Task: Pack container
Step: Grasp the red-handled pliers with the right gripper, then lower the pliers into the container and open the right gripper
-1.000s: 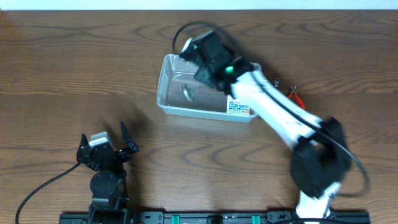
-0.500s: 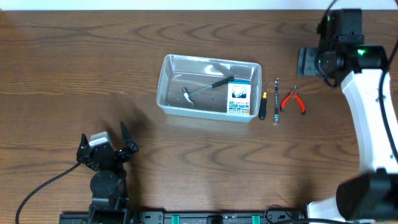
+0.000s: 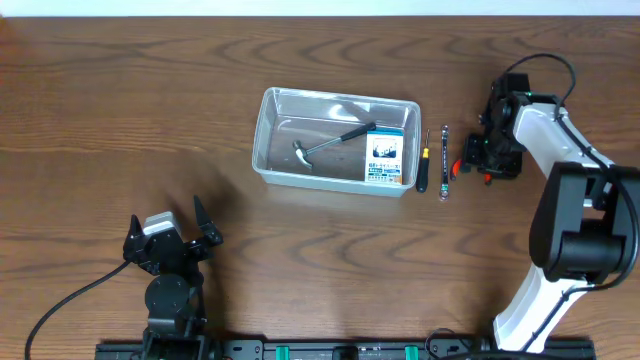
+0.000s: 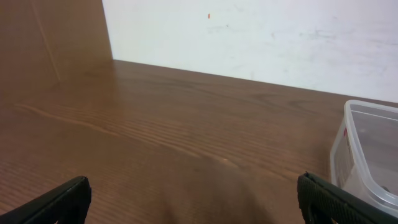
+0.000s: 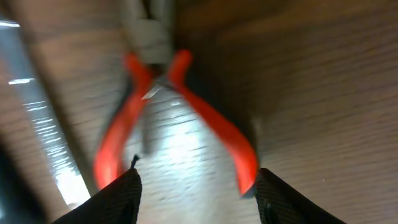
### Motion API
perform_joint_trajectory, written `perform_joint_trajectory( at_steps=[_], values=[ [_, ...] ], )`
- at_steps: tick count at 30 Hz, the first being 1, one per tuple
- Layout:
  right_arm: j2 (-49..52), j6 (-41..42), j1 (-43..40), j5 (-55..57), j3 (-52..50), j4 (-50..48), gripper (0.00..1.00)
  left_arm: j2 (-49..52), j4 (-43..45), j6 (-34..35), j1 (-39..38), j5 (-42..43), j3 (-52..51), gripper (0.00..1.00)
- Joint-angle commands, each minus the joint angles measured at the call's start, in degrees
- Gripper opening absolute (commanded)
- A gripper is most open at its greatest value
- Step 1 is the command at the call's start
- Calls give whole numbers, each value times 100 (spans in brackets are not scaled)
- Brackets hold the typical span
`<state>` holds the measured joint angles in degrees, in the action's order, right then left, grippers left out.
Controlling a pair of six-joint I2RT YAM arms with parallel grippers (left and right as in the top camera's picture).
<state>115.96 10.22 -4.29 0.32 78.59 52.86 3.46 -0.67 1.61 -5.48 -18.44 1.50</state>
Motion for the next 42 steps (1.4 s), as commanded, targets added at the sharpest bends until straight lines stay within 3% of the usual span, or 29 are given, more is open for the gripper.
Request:
perform_joint_trajectory(
  at_steps=[1, 4, 11, 22, 24, 29, 34, 38, 42],
  values=[
    [216, 46, -68, 186, 24, 2, 58, -22, -168, -9, -17, -111, -127, 98],
    [249, 46, -72, 417, 22, -24, 53, -22, -168, -9, -17, -114, -127, 98],
    [249, 44, -66, 420, -9, -168, 28, -22, -168, -9, -17, -114, -127, 98],
    [249, 48, -66, 417, -149, -330, 11, -22, -168, -9, -17, -114, -127, 98],
    [243, 50, -74, 417, -118, -341, 2, -22, -168, -9, -17, -114, -127, 98],
    [-92, 46, -94, 393, 363, 13, 1, -22, -168, -9, -17, -111, -127, 98],
    [-1093, -13, 98, -31, 1231, 466, 1, -22, -168, -9, -17, -111, -127, 98],
    [-1934, -479, 658, -518, 1665, 271, 1, -22, -168, -9, -17, -114, -127, 98],
    [-2382, -1569, 1609, -787, 1687, -234, 1, -22, -168, -9, -17, -111, -127, 98]
  ],
)
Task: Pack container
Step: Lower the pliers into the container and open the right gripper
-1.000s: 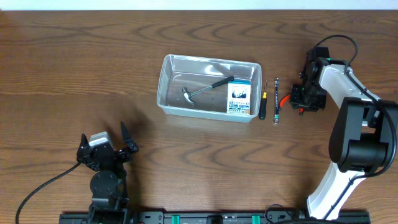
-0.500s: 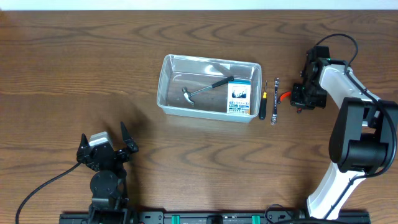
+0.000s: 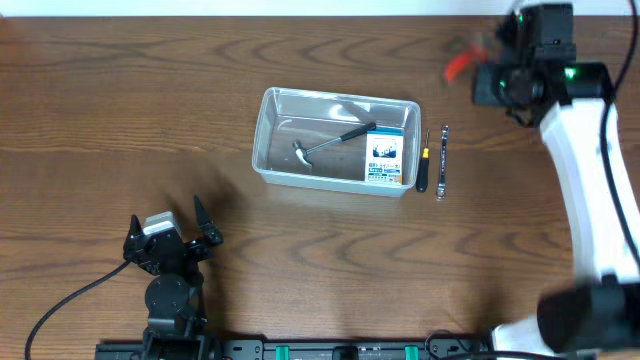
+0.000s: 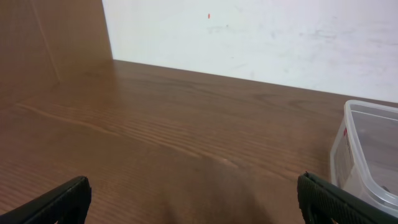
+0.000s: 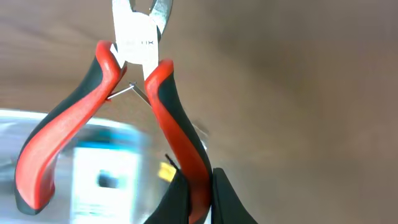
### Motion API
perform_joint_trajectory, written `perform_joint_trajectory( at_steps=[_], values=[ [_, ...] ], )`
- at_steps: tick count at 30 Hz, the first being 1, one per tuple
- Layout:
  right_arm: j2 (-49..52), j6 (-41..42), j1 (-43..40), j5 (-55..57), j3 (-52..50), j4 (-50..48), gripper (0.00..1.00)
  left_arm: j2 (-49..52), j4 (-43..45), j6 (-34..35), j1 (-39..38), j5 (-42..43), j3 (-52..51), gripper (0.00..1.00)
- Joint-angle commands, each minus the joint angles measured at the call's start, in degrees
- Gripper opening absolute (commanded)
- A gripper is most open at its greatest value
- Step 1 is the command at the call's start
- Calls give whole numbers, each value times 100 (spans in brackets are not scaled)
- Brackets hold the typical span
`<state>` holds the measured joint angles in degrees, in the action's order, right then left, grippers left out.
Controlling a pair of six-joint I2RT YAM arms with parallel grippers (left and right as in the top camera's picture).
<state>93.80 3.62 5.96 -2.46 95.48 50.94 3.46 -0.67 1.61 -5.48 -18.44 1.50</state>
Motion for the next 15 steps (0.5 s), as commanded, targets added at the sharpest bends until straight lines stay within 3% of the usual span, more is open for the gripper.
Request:
perform_joint_trajectory(
  at_steps=[1, 8, 15],
  values=[
    [-166, -1292, 863, -612, -2, -103, 1, -22, -168, -9, -17, -114, -127, 98],
    [643, -3595, 2225, -605, -284, -544, 1, -22, -168, -9, -17, -111, -127, 98],
    [1976, -4548, 2328, -422, -282, -1263, 1, -22, -168, -9, -17, -114, -127, 98]
  ],
)
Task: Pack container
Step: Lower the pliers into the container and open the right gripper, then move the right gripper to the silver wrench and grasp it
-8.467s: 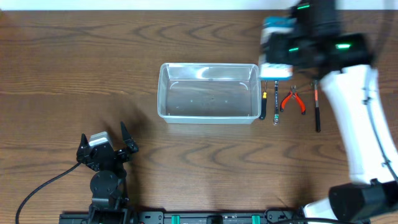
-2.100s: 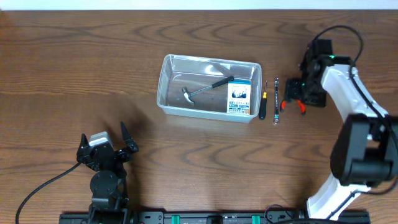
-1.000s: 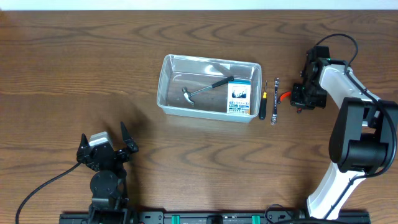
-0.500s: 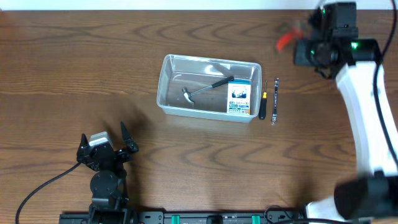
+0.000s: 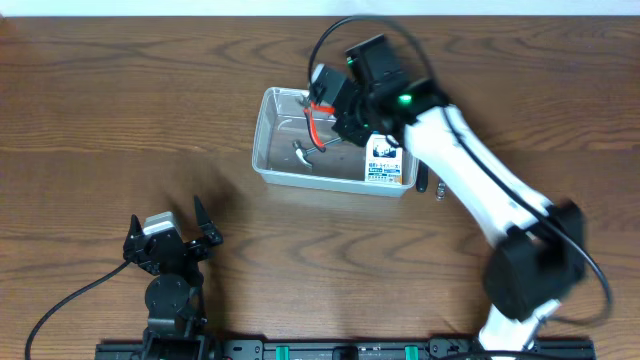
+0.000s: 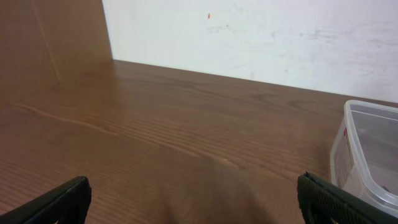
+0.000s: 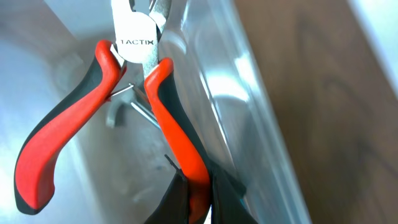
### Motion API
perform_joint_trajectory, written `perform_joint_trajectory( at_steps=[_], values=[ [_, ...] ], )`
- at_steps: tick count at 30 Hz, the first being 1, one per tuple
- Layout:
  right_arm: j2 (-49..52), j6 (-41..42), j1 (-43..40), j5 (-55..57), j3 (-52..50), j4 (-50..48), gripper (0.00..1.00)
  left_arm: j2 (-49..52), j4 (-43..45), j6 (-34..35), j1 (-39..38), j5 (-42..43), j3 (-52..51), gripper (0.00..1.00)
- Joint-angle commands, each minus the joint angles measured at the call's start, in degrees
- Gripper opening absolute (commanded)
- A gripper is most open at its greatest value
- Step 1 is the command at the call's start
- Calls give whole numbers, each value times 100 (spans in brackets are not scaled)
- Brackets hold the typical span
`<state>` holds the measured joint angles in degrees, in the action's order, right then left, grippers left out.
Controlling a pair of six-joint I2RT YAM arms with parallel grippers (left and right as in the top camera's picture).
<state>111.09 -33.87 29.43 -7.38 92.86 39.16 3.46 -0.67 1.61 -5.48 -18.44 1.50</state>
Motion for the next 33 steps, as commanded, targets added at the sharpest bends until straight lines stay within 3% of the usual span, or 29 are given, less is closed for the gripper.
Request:
perform_joint_trajectory(
  at_steps=[1, 15, 16, 18, 22, 23, 24, 33],
  values=[
    [389, -933, -20, 70, -20, -81, 1, -22, -168, -9, -17, -111, -127, 98],
    [1121, -1620, 101, 48, -22, 789, 3, -22, -168, -9, -17, -114, -127, 98],
    [1121, -1637, 105, 61, -22, 824, 8, -22, -168, -9, -17, -114, -127, 98],
    [1115, -1519, 116, 354, -17, 850, 38, -22, -168, -9, -17, -114, -127, 98],
    [772, -608, 122, 1169, 98, 881, 54, -22, -168, -9, -17, -114, -127, 98],
    [619, -417, 105, 1248, 142, 872, 82, -22, -168, -9, -17, -114, -127, 98],
    [428, -186, 79, 1329, 201, 839, 99, -22, -168, -9, -17, -114, -127, 98],
    [-1471, 2345, -925, 1440, 417, 544, 99, -22, -168, -9, -17, -114, -127, 98]
  ],
)
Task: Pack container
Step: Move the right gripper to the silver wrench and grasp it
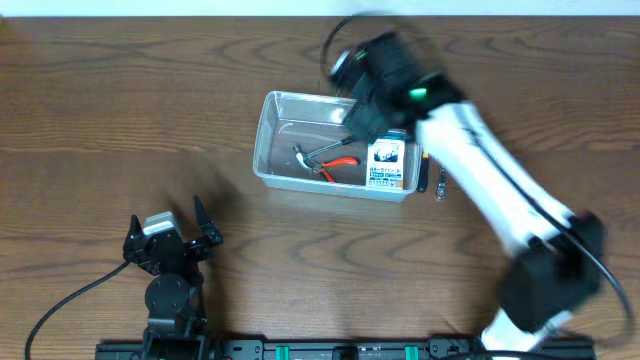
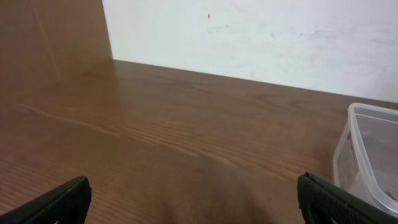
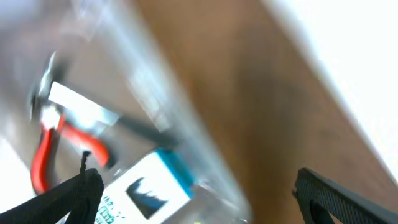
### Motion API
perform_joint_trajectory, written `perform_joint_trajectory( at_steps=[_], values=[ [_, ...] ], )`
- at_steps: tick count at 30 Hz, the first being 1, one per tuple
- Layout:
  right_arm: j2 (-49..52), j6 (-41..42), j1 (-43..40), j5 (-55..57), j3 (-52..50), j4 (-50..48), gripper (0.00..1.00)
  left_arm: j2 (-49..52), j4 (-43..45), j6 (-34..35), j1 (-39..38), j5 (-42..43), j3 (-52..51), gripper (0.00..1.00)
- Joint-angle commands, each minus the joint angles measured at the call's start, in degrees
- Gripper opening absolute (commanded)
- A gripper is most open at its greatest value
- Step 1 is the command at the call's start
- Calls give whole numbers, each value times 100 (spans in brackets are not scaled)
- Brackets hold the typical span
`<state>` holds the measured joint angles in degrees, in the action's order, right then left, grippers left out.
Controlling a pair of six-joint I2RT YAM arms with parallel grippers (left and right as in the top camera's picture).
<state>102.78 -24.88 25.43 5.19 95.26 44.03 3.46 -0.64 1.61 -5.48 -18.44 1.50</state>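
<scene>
A clear plastic container (image 1: 262,140) stands mid-table. In it lie a small hammer (image 1: 312,152), red-handled pliers (image 1: 341,167) and a blue-and-white packet (image 1: 385,163). My right gripper (image 1: 365,95) is blurred above the container's back right corner. Its wrist view shows it open (image 3: 199,202) with nothing between the fingers, and below it the pliers (image 3: 43,155), the packet (image 3: 146,186) and the container's wall (image 3: 155,106). My left gripper (image 1: 170,238) rests open near the front left, away from everything. The container's corner (image 2: 367,155) sits at the right edge of its wrist view.
A black screwdriver (image 1: 421,172) lies on the wood just right of the container. Beside it a thin metal tool (image 1: 441,188) is partly covered by my right arm. The arm stretches from the front right across to the container.
My right gripper, then shut on the red pliers inside the container, is now open and higher at the back right corner. The pliers lie in the container beside the hammer.
First my right gripper was open around the pliers on the table, right of the loose tools. Then it held them raised at the far right, then down inside the container. Now they lie there released. My left arm stayed still.
</scene>
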Motion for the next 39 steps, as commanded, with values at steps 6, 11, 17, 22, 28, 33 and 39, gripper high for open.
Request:
perform_joint_trajectory(
  at_steps=[6, 11, 17, 22, 28, 33, 39],
  values=[
    [-815, 3213, -2002, -619, 114, 1119, 99, -22, -170, -9, -17, -111, -127, 98],
    [-481, 4026, -2546, -763, -382, 1587, 99, -22, -170, -9, -17, -114, -127, 98],
    [-85, 4079, -2409, -824, -1390, 1224, 92, -22, -170, -9, -17, -111, -127, 98],
    [208, 4269, -2455, -828, -1827, 809, 80, -22, -170, -9, -17, -114, -127, 98],
    [457, 4450, -2426, -868, -1862, 570, 55, -22, -170, -9, -17, -114, -127, 98],
    [680, 4592, -2251, -841, -1862, 369, 57, -22, -170, -9, -17, -111, -127, 98],
    [1082, 4631, -2079, -824, -1862, 192, 58, -22, -170, -9, -17, -111, -127, 98]
  ],
)
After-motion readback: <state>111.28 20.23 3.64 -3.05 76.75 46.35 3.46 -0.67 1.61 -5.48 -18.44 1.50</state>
